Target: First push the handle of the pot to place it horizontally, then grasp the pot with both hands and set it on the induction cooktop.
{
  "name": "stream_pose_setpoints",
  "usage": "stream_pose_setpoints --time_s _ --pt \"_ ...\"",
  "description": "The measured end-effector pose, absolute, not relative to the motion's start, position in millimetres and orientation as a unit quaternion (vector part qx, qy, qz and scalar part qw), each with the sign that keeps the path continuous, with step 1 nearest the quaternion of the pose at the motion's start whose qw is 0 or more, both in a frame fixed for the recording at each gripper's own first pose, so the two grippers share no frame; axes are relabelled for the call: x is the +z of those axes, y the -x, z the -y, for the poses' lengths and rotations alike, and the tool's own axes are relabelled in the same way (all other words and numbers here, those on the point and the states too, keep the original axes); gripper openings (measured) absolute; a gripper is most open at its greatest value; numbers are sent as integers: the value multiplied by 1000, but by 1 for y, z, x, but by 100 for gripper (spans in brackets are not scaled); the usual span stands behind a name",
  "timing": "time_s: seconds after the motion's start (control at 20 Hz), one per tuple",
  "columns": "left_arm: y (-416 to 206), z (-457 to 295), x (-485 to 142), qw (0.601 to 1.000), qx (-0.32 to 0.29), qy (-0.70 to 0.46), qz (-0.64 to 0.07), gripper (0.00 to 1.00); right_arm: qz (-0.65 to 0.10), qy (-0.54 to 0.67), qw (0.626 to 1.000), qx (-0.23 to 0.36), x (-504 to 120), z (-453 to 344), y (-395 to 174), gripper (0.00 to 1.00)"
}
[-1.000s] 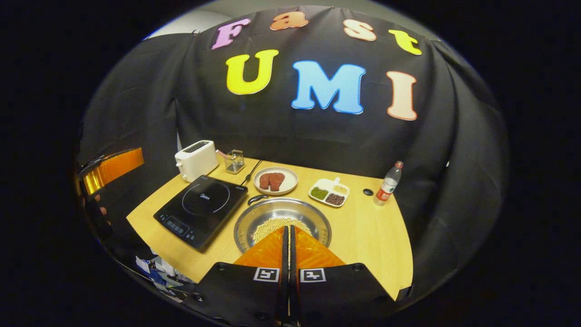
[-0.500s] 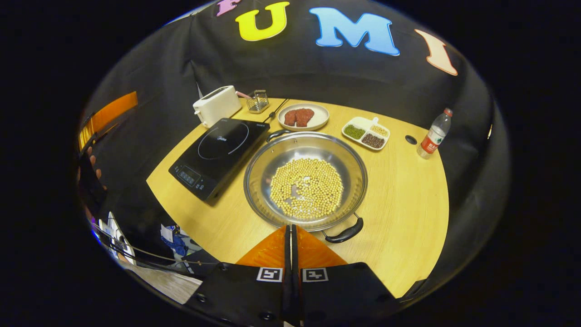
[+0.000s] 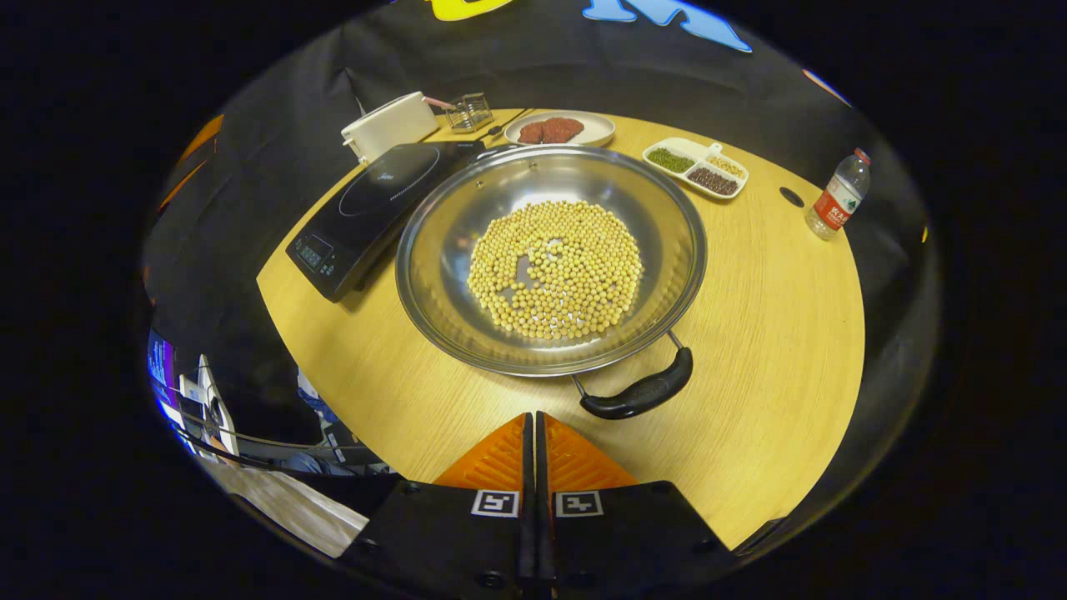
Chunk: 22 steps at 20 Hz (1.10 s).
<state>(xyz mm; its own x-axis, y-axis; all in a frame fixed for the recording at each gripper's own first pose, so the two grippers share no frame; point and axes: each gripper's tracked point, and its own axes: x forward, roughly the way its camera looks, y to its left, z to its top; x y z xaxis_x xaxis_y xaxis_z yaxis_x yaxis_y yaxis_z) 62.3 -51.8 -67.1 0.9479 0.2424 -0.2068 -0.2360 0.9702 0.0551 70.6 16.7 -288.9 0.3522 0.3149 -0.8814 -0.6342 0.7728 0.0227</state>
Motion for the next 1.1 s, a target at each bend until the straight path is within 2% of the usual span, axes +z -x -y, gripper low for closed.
stream_pose_setpoints --time_s 0.1,0.15,0.25,0.55,0.6,0.65,0.7,1.1 --pt "-64 57 -67 986 130 -4 -105 89 -487 158 806 298 -293 -20 -79 2" --pt "-64 61 -66 985 136 -1 -104 89 -490 154 804 299 -297 -21 -82 0" --pt "-62 66 -70 984 144 1 -109 87 -497 155 798 304 -303 -21 -89 2" --pt "-55 77 -73 975 183 -39 -118 88 -483 169 800 312 -300 -9 -106 2" --pt "-55 82 -74 975 184 -36 -116 86 -481 172 802 310 -300 -4 -111 0" --pt "-56 87 -77 976 185 -30 -114 89 -477 173 805 307 -300 1 -117 0" --pt "-56 92 -78 976 185 -23 -112 87 -475 175 808 303 -300 7 -124 0" --pt "-57 112 -98 978 175 -14 -116 89 -459 170 830 269 -294 36 -165 2"
